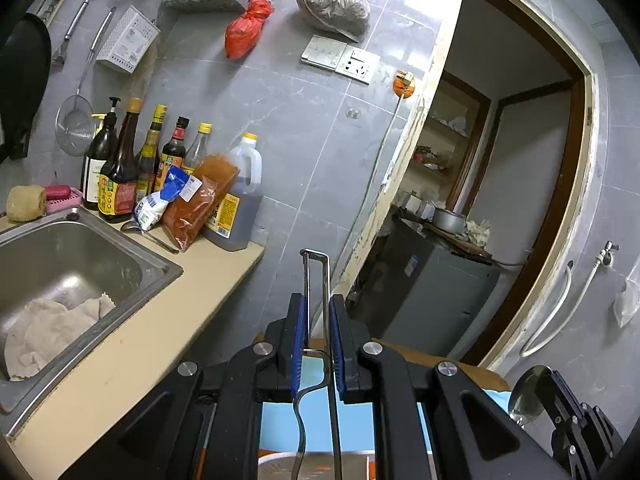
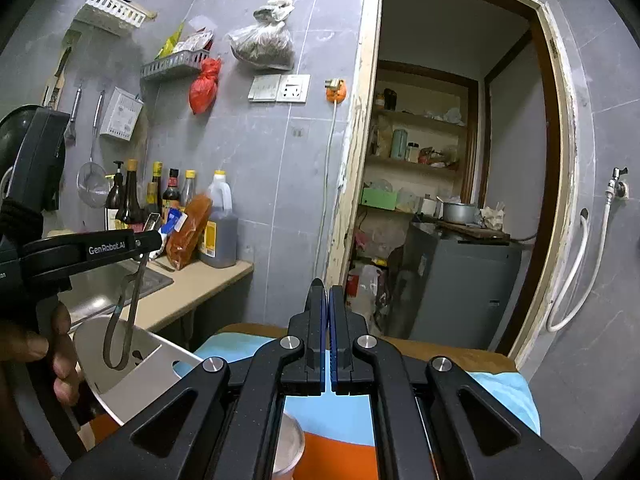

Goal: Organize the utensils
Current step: 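Carry peeler and spoon over the white caddy and open both tools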

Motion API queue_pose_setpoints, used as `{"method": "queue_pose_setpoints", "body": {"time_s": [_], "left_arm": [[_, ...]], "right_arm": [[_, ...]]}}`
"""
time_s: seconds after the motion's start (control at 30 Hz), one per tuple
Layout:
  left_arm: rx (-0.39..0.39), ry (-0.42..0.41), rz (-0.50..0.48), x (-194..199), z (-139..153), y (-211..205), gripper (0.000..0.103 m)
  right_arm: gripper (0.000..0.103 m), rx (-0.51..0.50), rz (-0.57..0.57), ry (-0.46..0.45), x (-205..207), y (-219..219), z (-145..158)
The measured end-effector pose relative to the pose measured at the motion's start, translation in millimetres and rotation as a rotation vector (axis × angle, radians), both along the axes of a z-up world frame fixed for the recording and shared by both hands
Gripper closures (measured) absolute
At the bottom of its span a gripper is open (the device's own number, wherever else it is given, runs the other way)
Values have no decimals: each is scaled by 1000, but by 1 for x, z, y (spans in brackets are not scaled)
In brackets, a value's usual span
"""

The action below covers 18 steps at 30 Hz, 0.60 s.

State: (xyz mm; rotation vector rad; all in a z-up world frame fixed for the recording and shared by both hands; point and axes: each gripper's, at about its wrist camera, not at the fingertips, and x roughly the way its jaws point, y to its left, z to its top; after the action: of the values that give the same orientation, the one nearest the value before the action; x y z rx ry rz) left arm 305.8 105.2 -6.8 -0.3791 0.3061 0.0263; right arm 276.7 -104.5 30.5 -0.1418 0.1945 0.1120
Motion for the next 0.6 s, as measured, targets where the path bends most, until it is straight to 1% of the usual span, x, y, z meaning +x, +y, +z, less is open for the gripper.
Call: {"method": "queue_pose_setpoints", "body": {"time_s": [0.27, 0.43, 0.5, 0.53, 0.57, 0.6], "left_arm": [[68, -22, -27, -14, -5, -9, 91], [92, 13, -68, -27, -8, -9, 90], [105, 43, -99, -30, -8, -10, 85], [106, 54, -109, -31, -8, -11, 75], [101, 70, -119, -33, -9, -11, 60], [82, 73, -125, -36, -9, -9, 53]], "right_arm": [[101, -9, 33, 22, -7, 3, -10], [100, 2, 68, 64, -11, 0, -16], [100, 12, 82, 82, -12, -2, -18], [100, 19, 90, 93, -13, -3, -19], [99, 27, 98, 106, -14, -4, -20], [96, 37, 102, 118, -14, -6, -20]]}}
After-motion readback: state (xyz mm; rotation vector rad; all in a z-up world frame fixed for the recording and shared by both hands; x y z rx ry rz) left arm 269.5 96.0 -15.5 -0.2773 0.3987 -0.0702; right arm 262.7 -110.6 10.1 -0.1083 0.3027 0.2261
